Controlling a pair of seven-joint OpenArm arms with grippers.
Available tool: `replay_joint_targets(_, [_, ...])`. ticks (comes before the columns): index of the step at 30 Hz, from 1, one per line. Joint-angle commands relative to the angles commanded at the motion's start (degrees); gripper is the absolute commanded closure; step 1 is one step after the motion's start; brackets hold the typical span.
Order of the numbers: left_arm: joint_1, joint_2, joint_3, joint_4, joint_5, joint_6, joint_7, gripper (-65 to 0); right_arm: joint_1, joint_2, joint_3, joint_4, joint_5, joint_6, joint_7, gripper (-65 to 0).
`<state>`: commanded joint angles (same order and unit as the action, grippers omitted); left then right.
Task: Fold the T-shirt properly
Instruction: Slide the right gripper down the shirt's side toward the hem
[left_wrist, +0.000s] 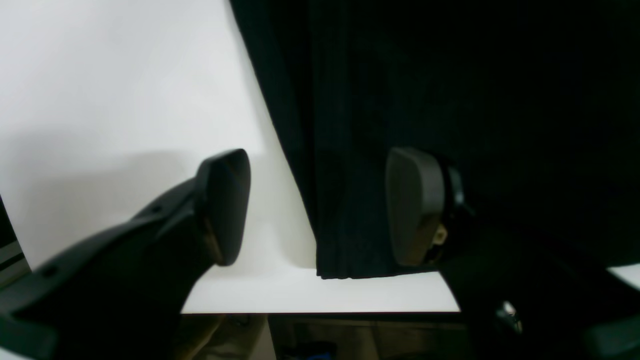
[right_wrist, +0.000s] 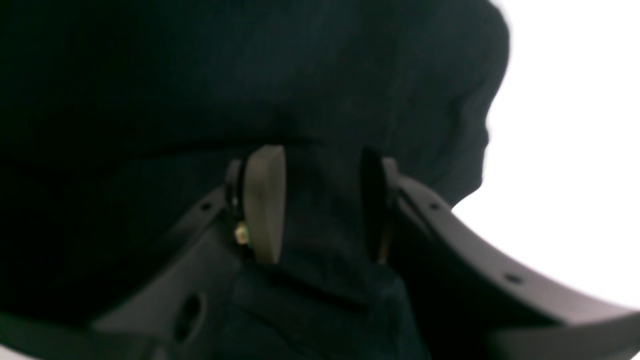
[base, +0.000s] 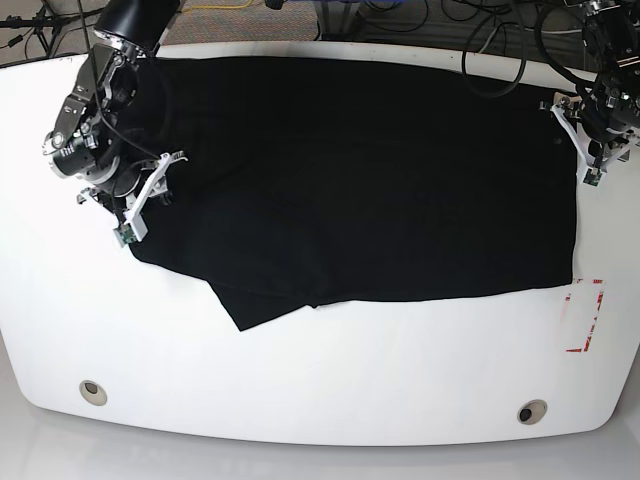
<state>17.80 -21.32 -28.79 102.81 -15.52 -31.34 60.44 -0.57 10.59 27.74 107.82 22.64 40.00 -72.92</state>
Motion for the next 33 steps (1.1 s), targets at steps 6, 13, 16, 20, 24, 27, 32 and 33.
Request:
replay_joint_targets(6, [0.0,0.0,0.0,0.0,0.0,0.0,0.0,-40.3,-1.32,0.44,0.0,-0.44,0.0,0.0,0.0,-40.6])
replay_joint_targets(13, [0.0,0.0,0.0,0.0,0.0,0.0,0.0,-40.3,-2.46,-0.18,-0.09,-3.08,0.0,0.0,0.35,-46.0])
replay_joint_targets(16, [0.0,0.0,0.0,0.0,0.0,0.0,0.0,-40.3,-2.46,-0.18,-0.09,-5.54,0.0,0.0,0.88,-46.0])
replay_joint_targets(20, [0.0,0.0,0.0,0.0,0.0,0.0,0.0,-40.3,-2.46,-0.18,-0.35,-8.97,0.0,0.0,3.78,-46.0])
replay_joint_targets(24, [0.0,0.0,0.0,0.0,0.0,0.0,0.0,-40.3,-2.29,0.44,-2.29,-11.69,0.0,0.0,5.98,-46.0])
replay_joint_targets(27, [0.0,0.0,0.0,0.0,0.0,0.0,0.0,-40.3,-2.29,1.05,-4.13,-12.57,0.0,0.0,8.18,-45.8])
replay_joint_targets(32, [0.0,0.0,0.0,0.0,0.0,0.0,0.0,-40.3,-2.37,1.23,-5.8,-13.01,0.0,0.0,9.85,-36.1])
replay_joint_targets(33, [0.0,0.0,-0.09,0.0,0.0,0.0,0.0,-40.3,-2.37,1.23,-5.8,-13.01,0.0,0.0,9.93,-30.3])
